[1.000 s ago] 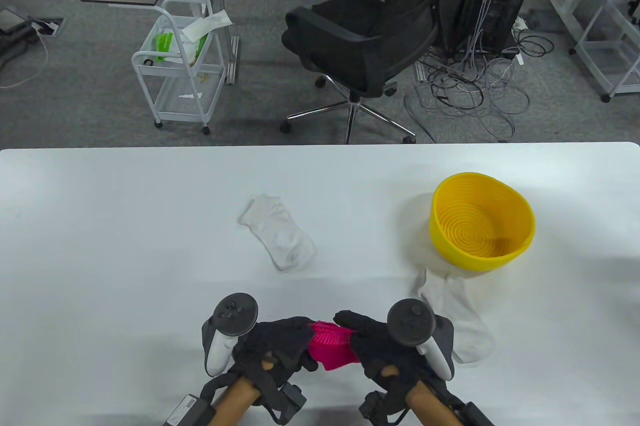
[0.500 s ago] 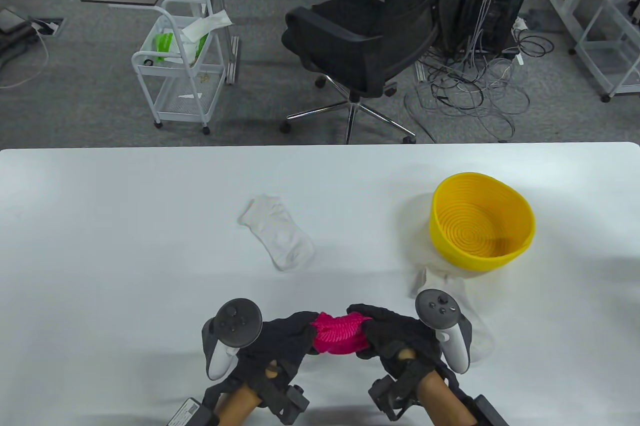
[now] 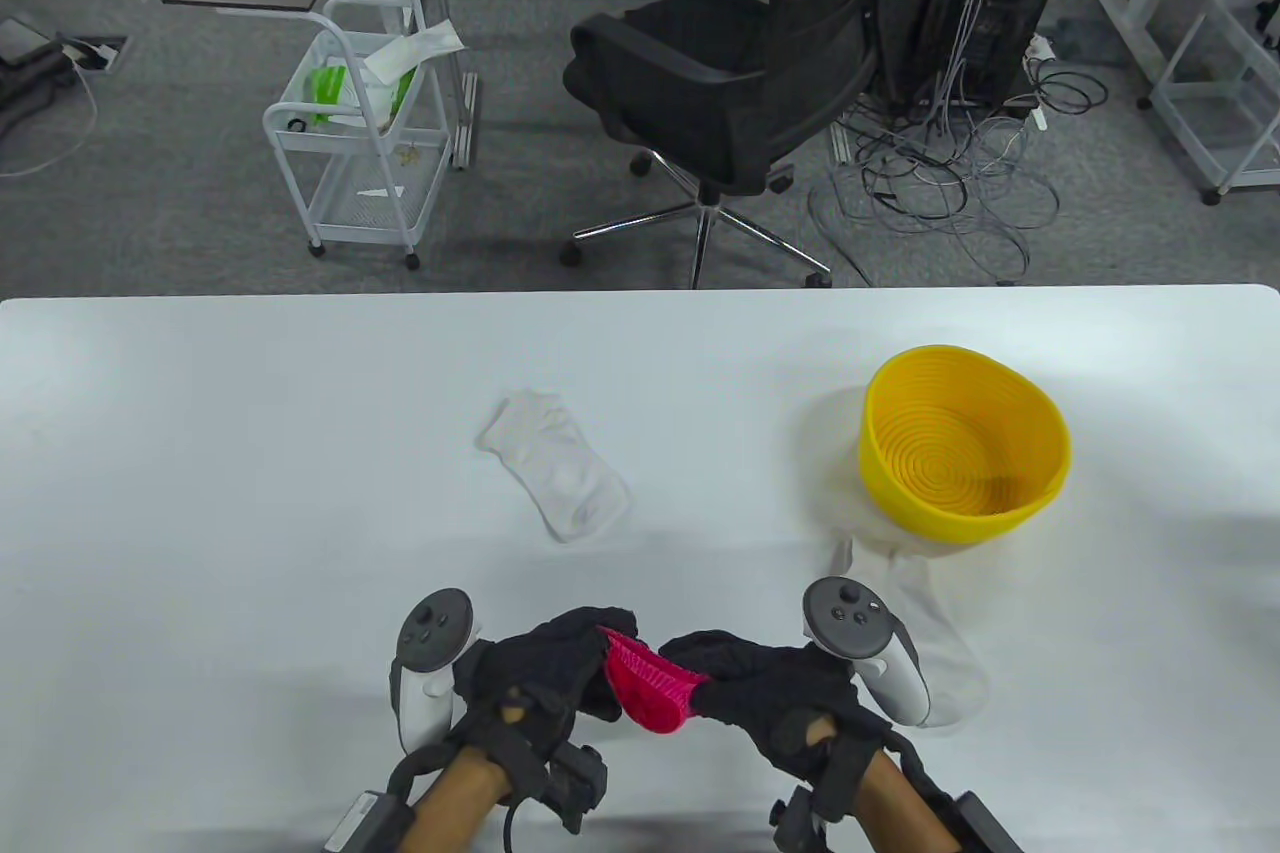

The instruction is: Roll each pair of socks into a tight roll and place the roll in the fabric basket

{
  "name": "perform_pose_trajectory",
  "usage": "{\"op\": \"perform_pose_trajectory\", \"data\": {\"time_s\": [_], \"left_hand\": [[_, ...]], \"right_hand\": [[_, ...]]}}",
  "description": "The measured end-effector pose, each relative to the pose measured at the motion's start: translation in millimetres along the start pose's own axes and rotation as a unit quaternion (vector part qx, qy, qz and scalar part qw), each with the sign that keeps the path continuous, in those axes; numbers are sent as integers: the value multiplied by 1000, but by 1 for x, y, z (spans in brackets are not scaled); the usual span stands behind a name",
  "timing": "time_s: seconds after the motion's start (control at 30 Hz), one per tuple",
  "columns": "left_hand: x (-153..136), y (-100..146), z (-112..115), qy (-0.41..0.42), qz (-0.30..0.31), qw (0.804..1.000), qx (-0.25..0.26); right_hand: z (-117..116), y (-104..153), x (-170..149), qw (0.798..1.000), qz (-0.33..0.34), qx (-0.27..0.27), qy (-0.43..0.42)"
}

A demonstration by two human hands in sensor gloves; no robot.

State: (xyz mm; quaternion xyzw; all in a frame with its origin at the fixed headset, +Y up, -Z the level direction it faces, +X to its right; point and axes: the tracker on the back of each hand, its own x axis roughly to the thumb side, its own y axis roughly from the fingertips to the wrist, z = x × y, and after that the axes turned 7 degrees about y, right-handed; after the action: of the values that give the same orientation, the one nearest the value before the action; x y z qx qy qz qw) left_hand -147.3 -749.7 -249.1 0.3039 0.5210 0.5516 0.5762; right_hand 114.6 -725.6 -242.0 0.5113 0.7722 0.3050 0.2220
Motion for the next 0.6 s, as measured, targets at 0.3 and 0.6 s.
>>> {"op": "perform_pose_trajectory", "data": {"time_s": [0.3, 0.6], "left_hand": [[10, -1, 6, 0, 32, 997, -64], [3, -2, 11, -43, 25, 996, -74]], "right_hand": [[5, -5, -14, 996, -67, -36, 46], [9, -4, -24, 996, -72, -39, -37]]}}
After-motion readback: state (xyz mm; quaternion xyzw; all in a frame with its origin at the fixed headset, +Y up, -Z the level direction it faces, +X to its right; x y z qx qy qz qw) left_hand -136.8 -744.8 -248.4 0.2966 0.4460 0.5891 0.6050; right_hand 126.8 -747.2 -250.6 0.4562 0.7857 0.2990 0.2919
